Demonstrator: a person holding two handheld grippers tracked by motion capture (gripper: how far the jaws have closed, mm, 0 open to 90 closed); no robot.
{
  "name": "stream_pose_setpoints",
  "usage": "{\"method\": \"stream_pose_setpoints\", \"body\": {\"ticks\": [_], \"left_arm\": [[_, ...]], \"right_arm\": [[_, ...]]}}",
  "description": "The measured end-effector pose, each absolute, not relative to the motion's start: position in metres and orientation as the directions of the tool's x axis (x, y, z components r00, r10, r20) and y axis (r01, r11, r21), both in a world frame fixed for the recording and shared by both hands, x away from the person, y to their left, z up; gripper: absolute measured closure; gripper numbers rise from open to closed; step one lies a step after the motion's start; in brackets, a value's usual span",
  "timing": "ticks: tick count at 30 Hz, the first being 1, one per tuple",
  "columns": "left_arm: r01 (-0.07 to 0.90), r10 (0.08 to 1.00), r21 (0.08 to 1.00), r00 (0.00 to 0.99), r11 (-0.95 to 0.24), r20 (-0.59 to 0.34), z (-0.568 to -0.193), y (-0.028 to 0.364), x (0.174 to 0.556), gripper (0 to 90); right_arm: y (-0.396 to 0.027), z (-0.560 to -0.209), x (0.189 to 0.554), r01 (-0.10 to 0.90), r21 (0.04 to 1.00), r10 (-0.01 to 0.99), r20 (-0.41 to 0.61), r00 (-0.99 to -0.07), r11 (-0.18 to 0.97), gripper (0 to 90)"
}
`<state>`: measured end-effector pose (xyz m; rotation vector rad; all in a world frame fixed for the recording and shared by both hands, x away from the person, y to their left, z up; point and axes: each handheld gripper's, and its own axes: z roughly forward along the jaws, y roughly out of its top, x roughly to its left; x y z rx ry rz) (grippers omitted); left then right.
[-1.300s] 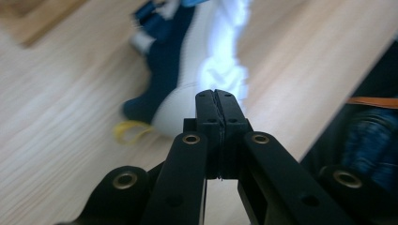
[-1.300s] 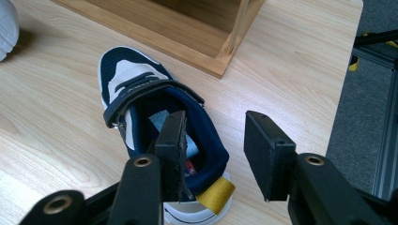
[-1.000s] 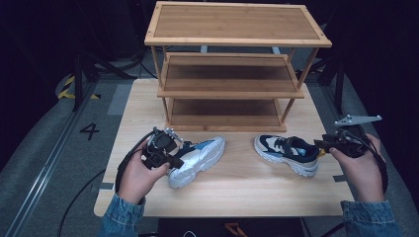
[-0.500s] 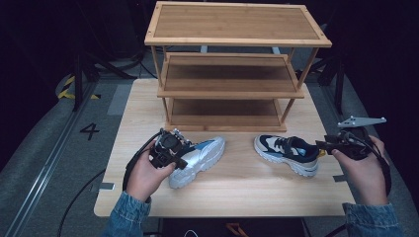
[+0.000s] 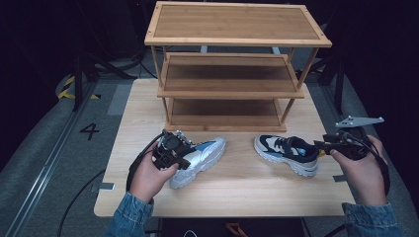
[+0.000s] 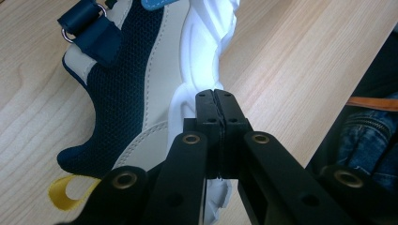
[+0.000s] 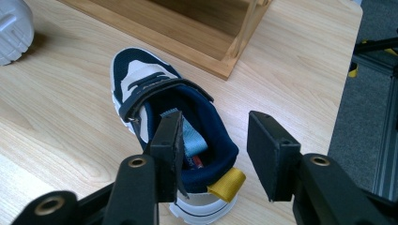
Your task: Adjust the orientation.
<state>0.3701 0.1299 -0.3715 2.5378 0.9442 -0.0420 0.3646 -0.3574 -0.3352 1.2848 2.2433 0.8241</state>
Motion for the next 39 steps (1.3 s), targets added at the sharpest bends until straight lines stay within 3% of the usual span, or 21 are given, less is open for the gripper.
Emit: {"method": "stream_pose_setpoints", "body": {"ticks": [7, 17, 19, 23, 27, 29, 34, 39], "left_arm": [[0.616, 0.585, 0.378, 0.784, -0.691, -0.208, -0.371, 0.121, 0.363, 90.0], [0.514, 0.456, 0.277, 0.854, -0.812, -0.250, -0.383, 0.078, 0.344, 90.0], [0.468, 0.391, 0.306, 0.877, -0.829, -0.280, -0.372, 0.069, 0.334, 89.8], [0.432, 0.359, 0.377, 0.899, -0.819, -0.249, -0.356, 0.069, 0.326, 88.0], [0.454, 0.408, 0.420, 0.891, -0.786, -0.199, -0.351, 0.076, 0.328, 80.5], [0.489, 0.455, 0.438, 0.870, -0.754, -0.188, -0.353, 0.082, 0.333, 72.6], [0.536, 0.545, 0.412, 0.831, -0.737, -0.106, -0.362, 0.087, 0.343, 54.8], [0.558, 0.568, 0.375, 0.817, -0.740, -0.095, -0.377, 0.084, 0.352, 47.1]], "right_arm": [[-0.355, -0.329, 0.361, 0.599, 0.689, 0.866, -0.083, -0.493, 0.407, 56.0], [-0.354, -0.327, 0.360, 0.591, 0.691, 0.860, -0.087, -0.503, 0.416, 55.4], [-0.353, -0.327, 0.360, 0.589, 0.690, 0.857, -0.089, -0.508, 0.421, 55.0], [-0.353, -0.327, 0.359, 0.585, 0.691, 0.854, -0.091, -0.512, 0.424, 54.7], [-0.352, -0.328, 0.360, 0.591, 0.688, 0.857, -0.089, -0.508, 0.421, 54.5], [-0.351, -0.327, 0.360, 0.587, 0.688, 0.855, -0.092, -0.511, 0.426, 54.3], [-0.351, -0.328, 0.360, 0.589, 0.689, 0.856, -0.089, -0.509, 0.422, 54.0], [-0.351, -0.329, 0.359, 0.591, 0.685, 0.855, -0.091, -0.511, 0.426, 53.3]]}}
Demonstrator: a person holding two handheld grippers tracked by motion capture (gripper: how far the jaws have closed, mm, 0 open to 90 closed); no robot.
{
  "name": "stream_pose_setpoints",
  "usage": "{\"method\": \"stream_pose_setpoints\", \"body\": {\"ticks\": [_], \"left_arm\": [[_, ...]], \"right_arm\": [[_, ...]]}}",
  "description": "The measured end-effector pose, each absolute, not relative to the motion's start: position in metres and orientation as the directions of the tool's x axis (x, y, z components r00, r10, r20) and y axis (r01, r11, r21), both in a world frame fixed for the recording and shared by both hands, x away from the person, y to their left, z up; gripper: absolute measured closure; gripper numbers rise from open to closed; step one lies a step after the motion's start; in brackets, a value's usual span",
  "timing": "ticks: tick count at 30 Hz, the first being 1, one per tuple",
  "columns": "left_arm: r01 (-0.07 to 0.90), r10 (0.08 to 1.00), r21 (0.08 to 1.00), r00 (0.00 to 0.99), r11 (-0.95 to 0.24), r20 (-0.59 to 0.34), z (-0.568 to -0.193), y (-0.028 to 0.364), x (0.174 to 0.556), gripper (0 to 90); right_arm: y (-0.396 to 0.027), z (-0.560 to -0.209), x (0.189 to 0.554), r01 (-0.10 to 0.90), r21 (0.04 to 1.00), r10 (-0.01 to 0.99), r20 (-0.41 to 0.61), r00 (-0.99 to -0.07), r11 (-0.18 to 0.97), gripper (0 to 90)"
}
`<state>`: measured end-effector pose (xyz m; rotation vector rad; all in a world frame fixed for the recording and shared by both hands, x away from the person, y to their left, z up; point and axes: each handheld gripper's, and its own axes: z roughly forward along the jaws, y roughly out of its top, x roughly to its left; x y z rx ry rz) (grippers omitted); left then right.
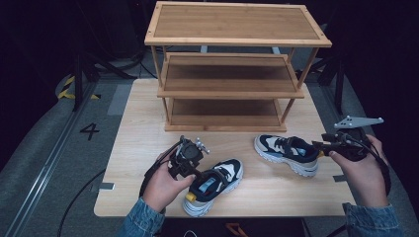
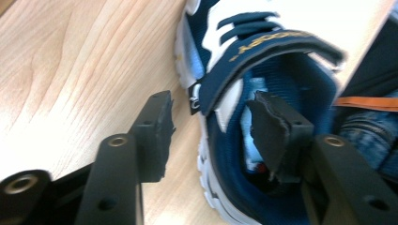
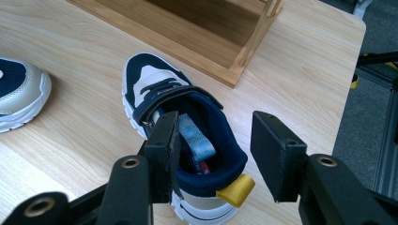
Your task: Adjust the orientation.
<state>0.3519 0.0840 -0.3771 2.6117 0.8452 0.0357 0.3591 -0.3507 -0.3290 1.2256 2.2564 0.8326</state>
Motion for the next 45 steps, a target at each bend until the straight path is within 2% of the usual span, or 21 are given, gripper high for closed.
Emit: {"method": "stream_pose_setpoints", "body": {"ticks": [4, 6, 8, 9, 11, 14, 20, 32, 38, 41, 45], "left_arm": [[0.553, 0.558, 0.341, 0.824, -0.760, -0.093, -0.388, 0.078, 0.356, 50.3], [0.555, 0.551, 0.343, 0.826, -0.758, -0.119, -0.391, 0.078, 0.359, 51.8], [0.556, 0.539, 0.354, 0.828, -0.752, -0.157, -0.393, 0.078, 0.361, 56.5], [0.552, 0.529, 0.350, 0.832, -0.757, -0.168, -0.392, 0.078, 0.361, 61.8], [0.545, 0.525, 0.349, 0.836, -0.762, -0.161, -0.391, 0.077, 0.361, 68.0], [0.538, 0.531, 0.351, 0.838, -0.766, -0.126, -0.389, 0.076, 0.360, 71.4], [0.565, 0.566, 0.373, 0.816, -0.736, -0.118, -0.386, 0.082, 0.365, 74.1], [0.655, 0.698, 0.422, 0.713, -0.627, -0.070, -0.386, 0.107, 0.399, 73.9], [0.680, 0.717, 0.438, 0.689, -0.588, -0.106, -0.394, 0.111, 0.409, 72.5], [0.690, 0.715, 0.439, 0.685, -0.576, -0.137, -0.392, 0.116, 0.409, 67.1], [0.686, 0.718, 0.453, 0.683, -0.569, -0.134, -0.385, 0.120, 0.404, 52.8]], "right_arm": [[-0.353, -0.329, 0.358, 0.594, 0.687, 0.858, -0.085, -0.507, 0.419, 52.9], [-0.354, -0.330, 0.357, 0.594, 0.687, 0.857, -0.083, -0.508, 0.419, 52.4], [-0.355, -0.330, 0.356, 0.595, 0.688, 0.859, -0.081, -0.506, 0.416, 52.0], [-0.355, -0.331, 0.356, 0.597, 0.687, 0.859, -0.081, -0.505, 0.415, 51.9], [-0.355, -0.331, 0.355, 0.599, 0.685, 0.861, -0.081, -0.503, 0.414, 51.8], [-0.357, -0.332, 0.354, 0.600, 0.687, 0.864, -0.081, -0.498, 0.410, 51.5], [-0.359, -0.332, 0.353, 0.605, 0.686, 0.867, -0.076, -0.492, 0.403, 51.5], [-0.365, -0.339, 0.347, 0.628, 0.670, 0.878, -0.076, -0.472, 0.395, 51.5], [-0.362, -0.342, 0.345, 0.636, 0.656, 0.876, -0.084, -0.475, 0.408, 51.5], [-0.361, -0.341, 0.345, 0.630, 0.661, 0.876, -0.086, -0.475, 0.407, 51.4], [-0.361, -0.340, 0.346, 0.627, 0.662, 0.873, -0.087, -0.480, 0.411, 51.3]]}}
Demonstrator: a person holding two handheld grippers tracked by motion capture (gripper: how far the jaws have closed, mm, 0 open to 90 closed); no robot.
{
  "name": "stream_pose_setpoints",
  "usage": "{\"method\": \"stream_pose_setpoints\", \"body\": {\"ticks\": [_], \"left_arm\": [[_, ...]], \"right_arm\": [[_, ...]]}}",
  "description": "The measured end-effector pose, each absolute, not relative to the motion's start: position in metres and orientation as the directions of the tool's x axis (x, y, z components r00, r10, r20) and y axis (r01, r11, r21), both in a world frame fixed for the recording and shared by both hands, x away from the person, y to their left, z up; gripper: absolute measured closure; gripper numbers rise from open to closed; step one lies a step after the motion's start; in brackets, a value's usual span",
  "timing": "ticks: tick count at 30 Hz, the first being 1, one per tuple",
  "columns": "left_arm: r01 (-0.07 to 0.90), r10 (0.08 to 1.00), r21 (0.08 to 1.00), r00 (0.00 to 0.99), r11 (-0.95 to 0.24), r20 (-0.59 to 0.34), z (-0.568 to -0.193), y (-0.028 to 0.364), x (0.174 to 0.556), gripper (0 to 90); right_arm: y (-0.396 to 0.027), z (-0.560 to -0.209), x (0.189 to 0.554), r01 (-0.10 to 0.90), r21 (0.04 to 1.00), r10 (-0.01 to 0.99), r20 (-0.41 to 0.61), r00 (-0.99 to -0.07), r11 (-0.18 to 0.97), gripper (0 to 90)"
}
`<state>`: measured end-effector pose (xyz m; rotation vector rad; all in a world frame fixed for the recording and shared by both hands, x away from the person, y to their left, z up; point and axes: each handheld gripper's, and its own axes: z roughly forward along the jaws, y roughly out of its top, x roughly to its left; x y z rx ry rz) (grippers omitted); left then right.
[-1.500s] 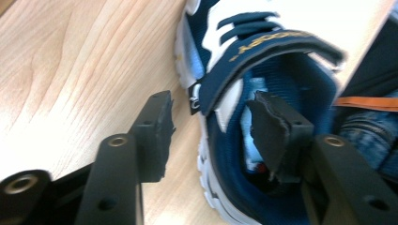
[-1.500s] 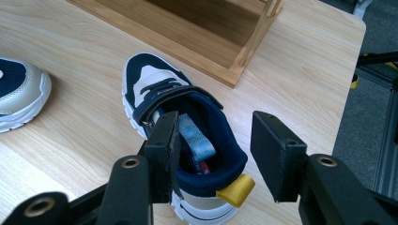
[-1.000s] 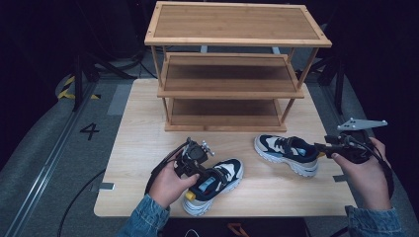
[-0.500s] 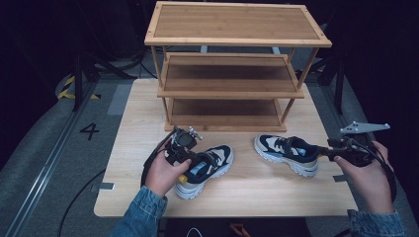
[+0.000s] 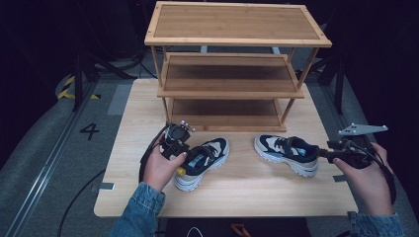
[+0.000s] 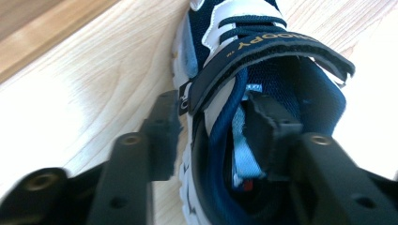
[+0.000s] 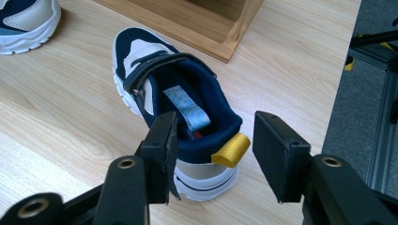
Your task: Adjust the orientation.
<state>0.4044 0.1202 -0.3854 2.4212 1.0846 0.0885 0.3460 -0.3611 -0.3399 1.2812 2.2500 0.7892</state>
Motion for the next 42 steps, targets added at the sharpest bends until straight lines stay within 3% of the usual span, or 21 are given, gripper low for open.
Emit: {"method": "stream_pose_setpoints", "body": {"ticks": [4, 6, 14, 21, 24, 32, 42], "left_arm": [[0.674, 0.713, 0.460, 0.691, -0.578, -0.116, -0.369, 0.137, 0.394, 50.4], [0.667, 0.723, 0.439, 0.689, -0.602, -0.054, -0.361, 0.147, 0.388, 51.8], [0.713, 0.744, 0.358, 0.665, -0.603, -0.071, -0.371, 0.167, 0.385, 57.9], [0.703, 0.710, 0.278, 0.698, -0.655, -0.092, -0.392, 0.166, 0.388, 63.0], [0.690, 0.687, 0.286, 0.715, -0.665, -0.129, -0.393, 0.161, 0.386, 64.6], [0.682, 0.679, 0.266, 0.725, -0.682, -0.118, -0.396, 0.157, 0.385, 69.8], [0.653, 0.641, 0.258, 0.754, -0.712, -0.140, -0.401, 0.136, 0.382, 68.3]], "right_arm": [[-0.360, -0.338, 0.348, 0.620, 0.667, 0.870, -0.088, -0.485, 0.413, 51.2], [-0.359, -0.337, 0.349, 0.619, 0.668, 0.869, -0.086, -0.487, 0.413, 51.1], [-0.349, -0.339, 0.357, 0.612, 0.660, 0.853, -0.087, -0.515, 0.436, 51.0], [-0.348, -0.336, 0.357, 0.600, 0.668, 0.849, -0.090, -0.521, 0.439, 50.8], [-0.349, -0.335, 0.357, 0.601, 0.672, 0.852, -0.087, -0.516, 0.433, 50.8], [-0.351, -0.333, 0.355, 0.596, 0.677, 0.854, -0.092, -0.513, 0.431, 50.8], [-0.353, -0.333, 0.353, 0.599, 0.676, 0.855, -0.090, -0.511, 0.429, 50.8]]}}
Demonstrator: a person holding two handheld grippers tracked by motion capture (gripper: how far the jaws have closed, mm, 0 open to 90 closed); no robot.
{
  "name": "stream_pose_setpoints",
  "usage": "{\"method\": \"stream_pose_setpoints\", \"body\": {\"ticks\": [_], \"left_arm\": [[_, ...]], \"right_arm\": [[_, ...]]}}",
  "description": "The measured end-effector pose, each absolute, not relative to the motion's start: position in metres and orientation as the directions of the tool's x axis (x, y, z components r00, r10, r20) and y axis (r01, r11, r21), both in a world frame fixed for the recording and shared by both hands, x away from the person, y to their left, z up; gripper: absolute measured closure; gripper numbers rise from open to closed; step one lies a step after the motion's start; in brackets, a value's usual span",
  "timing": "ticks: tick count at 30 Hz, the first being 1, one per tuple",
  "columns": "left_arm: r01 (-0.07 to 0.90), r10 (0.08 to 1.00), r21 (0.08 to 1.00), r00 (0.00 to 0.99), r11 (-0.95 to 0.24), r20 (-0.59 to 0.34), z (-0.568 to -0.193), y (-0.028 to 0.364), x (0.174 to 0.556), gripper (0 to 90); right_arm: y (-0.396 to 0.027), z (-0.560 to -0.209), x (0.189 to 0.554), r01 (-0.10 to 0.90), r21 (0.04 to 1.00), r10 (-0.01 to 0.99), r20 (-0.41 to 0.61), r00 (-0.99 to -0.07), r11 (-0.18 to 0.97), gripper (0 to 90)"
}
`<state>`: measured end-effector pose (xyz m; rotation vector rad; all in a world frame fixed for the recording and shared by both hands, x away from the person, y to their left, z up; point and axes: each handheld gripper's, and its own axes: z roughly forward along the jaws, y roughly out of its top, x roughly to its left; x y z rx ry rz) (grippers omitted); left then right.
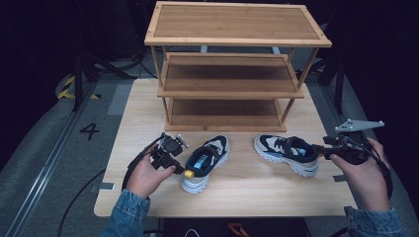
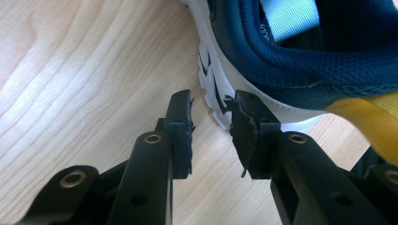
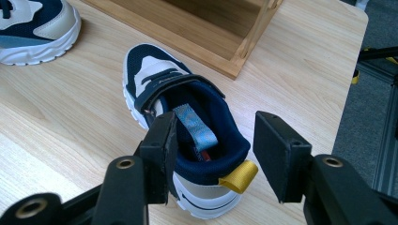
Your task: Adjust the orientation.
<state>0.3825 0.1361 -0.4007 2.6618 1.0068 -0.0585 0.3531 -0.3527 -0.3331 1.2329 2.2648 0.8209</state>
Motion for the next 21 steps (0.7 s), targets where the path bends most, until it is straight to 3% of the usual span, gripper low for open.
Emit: {"method": "stream_pose_setpoints", "body": {"ticks": [21], "left_arm": [[0.535, 0.510, 0.256, 0.845, -0.805, -0.162, -0.403, 0.086, 0.371, 62.4]], "right_arm": [[-0.355, -0.334, 0.349, 0.601, 0.676, 0.858, -0.093, -0.505, 0.427, 50.7]]}}
